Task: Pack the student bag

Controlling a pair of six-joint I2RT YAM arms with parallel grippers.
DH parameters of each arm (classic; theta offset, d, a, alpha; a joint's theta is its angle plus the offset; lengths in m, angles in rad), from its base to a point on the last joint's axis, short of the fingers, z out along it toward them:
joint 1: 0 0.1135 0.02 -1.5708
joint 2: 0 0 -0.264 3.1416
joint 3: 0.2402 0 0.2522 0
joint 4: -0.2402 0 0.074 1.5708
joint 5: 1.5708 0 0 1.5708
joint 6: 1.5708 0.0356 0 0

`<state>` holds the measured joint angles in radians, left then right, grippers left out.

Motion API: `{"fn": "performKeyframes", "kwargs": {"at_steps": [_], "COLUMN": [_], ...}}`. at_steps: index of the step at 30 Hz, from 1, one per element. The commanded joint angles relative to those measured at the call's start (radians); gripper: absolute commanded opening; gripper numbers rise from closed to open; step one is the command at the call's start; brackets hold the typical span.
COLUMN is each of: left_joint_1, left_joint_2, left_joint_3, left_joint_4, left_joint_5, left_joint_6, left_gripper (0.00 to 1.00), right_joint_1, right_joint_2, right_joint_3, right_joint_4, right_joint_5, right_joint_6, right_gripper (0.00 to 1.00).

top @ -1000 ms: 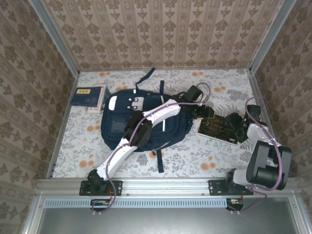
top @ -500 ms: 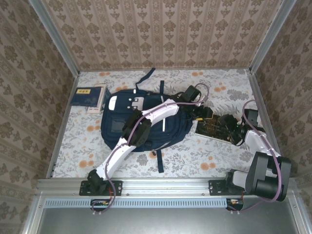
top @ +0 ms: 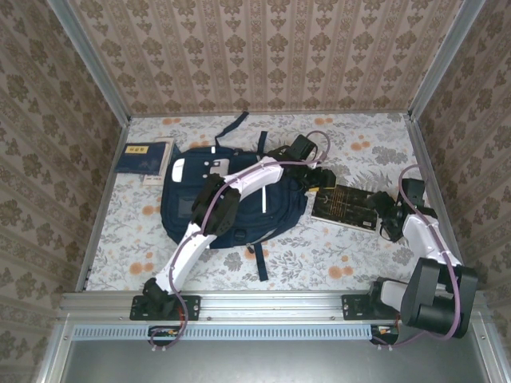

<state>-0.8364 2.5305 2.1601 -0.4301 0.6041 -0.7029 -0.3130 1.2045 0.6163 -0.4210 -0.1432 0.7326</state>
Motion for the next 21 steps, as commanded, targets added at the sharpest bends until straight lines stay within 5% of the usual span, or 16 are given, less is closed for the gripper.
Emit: {"fn": "performKeyframes", "kwargs": {"at_steps": [1,12,21], "left_joint_1": [0.008,0.008,0.013], "left_joint_2": [-0.039,-0.042,-0.094], "left_joint_3": [-0.013,0.030,-0.038], "left_joint_4": [-0.058,-0.206,-0.101], "left_joint_5": [-0.038,-0.214,-0.126], "left_joint_6": [0.034,0.113,0.113], "left_gripper": [0.64,0.67,0.68], "right_joint_1": [0.005,0.039,0.042], "right_joint_2": [0.073,0.136,0.138], "right_joint_3": [0.035,0.051,0.048], "right_joint_4": [0.029,0.039,0.029], "right_joint_5": [-0.073,-0.130,-0.121], "right_joint_6": [-0.029,-0.050,-0.053], "right_gripper": [0.98,0.97,0.97]}}
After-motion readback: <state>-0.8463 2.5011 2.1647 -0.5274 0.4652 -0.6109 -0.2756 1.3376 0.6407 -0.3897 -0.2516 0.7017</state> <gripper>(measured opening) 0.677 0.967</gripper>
